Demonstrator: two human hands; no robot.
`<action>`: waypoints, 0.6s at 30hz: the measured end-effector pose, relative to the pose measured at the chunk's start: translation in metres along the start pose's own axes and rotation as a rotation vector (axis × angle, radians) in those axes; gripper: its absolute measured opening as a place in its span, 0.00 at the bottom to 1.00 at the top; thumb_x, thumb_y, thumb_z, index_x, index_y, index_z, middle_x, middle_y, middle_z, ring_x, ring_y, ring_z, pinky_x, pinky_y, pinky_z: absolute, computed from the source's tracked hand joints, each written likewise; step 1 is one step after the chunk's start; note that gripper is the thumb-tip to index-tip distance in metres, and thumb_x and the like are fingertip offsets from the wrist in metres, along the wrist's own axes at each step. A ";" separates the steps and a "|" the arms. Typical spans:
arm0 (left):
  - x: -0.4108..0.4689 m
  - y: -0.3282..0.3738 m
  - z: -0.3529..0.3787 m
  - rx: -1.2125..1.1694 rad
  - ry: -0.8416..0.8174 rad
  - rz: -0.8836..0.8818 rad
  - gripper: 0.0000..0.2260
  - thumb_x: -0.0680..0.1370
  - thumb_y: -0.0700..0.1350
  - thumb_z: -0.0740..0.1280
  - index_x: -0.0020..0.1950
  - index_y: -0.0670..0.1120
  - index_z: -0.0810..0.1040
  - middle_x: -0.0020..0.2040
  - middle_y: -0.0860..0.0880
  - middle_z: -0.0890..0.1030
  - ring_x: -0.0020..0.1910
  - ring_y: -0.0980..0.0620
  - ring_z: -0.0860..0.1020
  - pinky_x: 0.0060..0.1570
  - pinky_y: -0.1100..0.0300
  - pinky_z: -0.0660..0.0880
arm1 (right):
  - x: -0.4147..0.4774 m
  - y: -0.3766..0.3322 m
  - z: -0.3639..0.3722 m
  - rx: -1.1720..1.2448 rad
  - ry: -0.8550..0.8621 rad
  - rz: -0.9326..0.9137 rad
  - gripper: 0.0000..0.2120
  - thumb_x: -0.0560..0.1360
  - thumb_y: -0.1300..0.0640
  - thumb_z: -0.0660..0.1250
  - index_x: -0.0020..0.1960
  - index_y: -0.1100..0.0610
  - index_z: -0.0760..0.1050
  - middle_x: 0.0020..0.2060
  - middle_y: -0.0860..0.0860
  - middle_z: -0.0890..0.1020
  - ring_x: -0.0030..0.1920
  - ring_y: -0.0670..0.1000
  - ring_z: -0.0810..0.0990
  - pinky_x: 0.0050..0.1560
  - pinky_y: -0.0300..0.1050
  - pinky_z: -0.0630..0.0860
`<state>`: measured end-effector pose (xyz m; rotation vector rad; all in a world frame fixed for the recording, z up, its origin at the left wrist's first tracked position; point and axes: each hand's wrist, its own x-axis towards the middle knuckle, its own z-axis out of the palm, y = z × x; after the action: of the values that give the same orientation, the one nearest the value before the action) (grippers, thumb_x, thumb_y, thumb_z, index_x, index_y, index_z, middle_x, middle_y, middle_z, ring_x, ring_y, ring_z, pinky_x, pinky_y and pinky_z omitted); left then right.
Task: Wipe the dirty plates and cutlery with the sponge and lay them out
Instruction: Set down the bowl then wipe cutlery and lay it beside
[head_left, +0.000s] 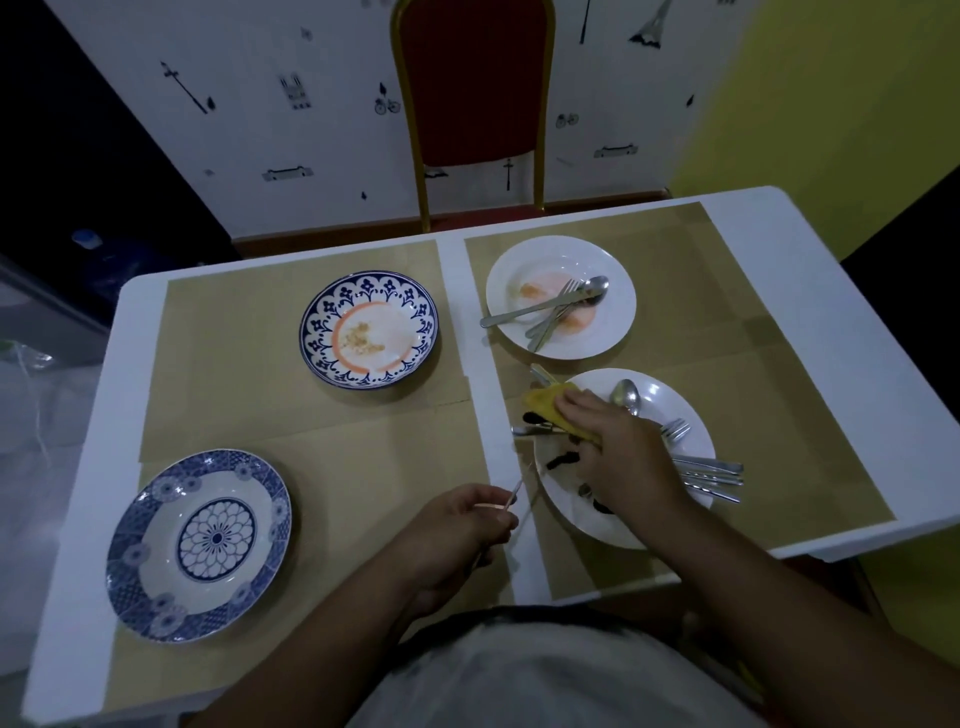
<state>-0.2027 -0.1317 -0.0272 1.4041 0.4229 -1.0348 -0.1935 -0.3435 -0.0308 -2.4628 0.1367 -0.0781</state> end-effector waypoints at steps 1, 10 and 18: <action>0.002 0.001 0.000 0.018 0.028 0.001 0.10 0.78 0.36 0.67 0.57 0.45 0.81 0.47 0.44 0.82 0.42 0.49 0.75 0.40 0.59 0.70 | -0.003 -0.006 0.002 -0.012 -0.009 -0.040 0.28 0.70 0.73 0.63 0.67 0.55 0.73 0.69 0.48 0.72 0.68 0.47 0.69 0.67 0.34 0.59; 0.003 0.001 -0.002 -0.087 0.097 0.064 0.10 0.78 0.33 0.67 0.57 0.41 0.84 0.33 0.49 0.78 0.27 0.54 0.69 0.28 0.64 0.66 | -0.021 -0.004 0.032 -0.199 -0.160 -0.354 0.38 0.59 0.76 0.72 0.67 0.60 0.72 0.66 0.56 0.74 0.68 0.59 0.70 0.68 0.57 0.66; -0.004 0.002 -0.009 -0.114 0.137 0.131 0.10 0.78 0.32 0.66 0.51 0.41 0.86 0.36 0.45 0.77 0.29 0.52 0.68 0.32 0.59 0.63 | -0.024 -0.024 0.035 -0.188 -0.186 -0.459 0.35 0.59 0.76 0.68 0.65 0.59 0.75 0.65 0.55 0.76 0.68 0.58 0.70 0.69 0.48 0.64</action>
<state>-0.2005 -0.1223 -0.0247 1.3864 0.4759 -0.7990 -0.2122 -0.3001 -0.0438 -2.6262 -0.5246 -0.0343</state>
